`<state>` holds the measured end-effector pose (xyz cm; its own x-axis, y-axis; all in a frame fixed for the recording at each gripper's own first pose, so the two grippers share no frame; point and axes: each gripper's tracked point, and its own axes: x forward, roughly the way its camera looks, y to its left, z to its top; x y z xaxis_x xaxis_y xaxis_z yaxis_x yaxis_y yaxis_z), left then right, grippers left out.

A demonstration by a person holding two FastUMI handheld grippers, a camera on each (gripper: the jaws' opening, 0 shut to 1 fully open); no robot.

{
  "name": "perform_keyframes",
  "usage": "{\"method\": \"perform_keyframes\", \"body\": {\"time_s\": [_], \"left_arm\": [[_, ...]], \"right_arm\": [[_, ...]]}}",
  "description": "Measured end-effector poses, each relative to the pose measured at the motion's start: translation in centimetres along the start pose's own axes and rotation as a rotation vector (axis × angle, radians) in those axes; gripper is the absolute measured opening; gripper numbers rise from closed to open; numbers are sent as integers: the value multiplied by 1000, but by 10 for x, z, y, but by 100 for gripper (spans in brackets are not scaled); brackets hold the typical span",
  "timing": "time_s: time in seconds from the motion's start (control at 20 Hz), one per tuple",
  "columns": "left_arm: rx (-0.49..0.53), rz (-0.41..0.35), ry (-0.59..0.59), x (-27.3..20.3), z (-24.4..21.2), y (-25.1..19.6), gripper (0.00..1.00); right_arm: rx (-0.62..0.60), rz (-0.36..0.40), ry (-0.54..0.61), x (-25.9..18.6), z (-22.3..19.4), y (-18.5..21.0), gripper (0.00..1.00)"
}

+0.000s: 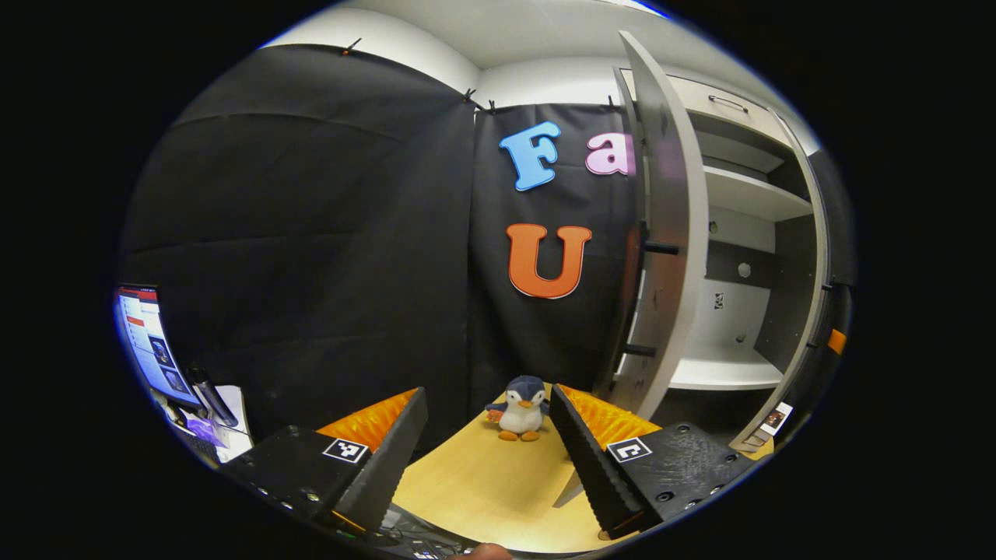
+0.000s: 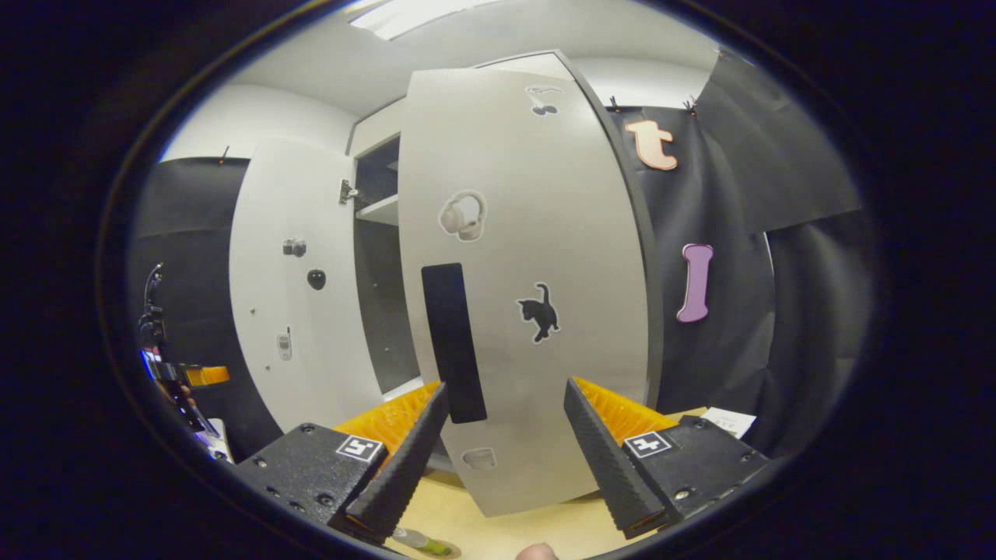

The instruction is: Grasp the bottle in the cabinet with the left hand and place it on the coaster, then close the right door with the right hand and the left door with the left hand.

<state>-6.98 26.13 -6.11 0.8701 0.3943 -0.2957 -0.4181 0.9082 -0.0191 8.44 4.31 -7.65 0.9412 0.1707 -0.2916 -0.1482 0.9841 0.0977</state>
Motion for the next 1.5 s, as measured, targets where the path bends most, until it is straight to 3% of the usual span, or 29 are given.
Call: {"method": "perform_keyframes", "body": {"time_s": [0.05,0.1,0.25,0.3,0.35,0.45,0.5,0.6,0.7,0.85,0.95,1.05,1.25,1.35,1.5], "left_arm": [[2,-10,-8,4,4,1,95],[10,-22,-16,6,6,3,95],[65,-74,-50,24,16,-1,95],[82,-91,-62,30,19,-3,100],[95,-105,-66,36,22,-6,95],[105,-158,-60,48,25,-13,100],[107,-187,-60,52,25,-19,95],[112,-243,-55,60,26,-26,95],[109,-299,-47,68,27,-40,100],[134,-363,-29,73,21,-62,96],[163,-367,-58,74,22,-63,94],[171,-353,-49,76,21,-63,93],[145,-266,-28,87,19,-48,96],[166,-263,-25,90,16,-53,96],[204,-266,-30,89,18,-55,93]], "right_arm": [[-2,-2,0,1,0,3,94],[-5,1,2,4,1,8,98],[-29,-18,16,5,-2,16,94],[-35,-23,16,3,-3,19,94],[-40,-30,14,1,-2,22,98],[-46,-51,2,-7,-2,23,94],[-48,-71,-1,-11,-2,22,98],[-49,-108,-7,-19,-4,20,94],[-48,-143,-4,-28,-6,18,98],[-51,-176,17,-41,-12,12,94],[-57,-201,14,-51,-13,5,98],[-58,-219,5,-59,-11,-7,94],[-36,-235,-10,-76,-5,-26,94],[-36,-241,-10,-84,-3,-36,98],[-38,-247,-14,-93,-1,-46,94]]}}
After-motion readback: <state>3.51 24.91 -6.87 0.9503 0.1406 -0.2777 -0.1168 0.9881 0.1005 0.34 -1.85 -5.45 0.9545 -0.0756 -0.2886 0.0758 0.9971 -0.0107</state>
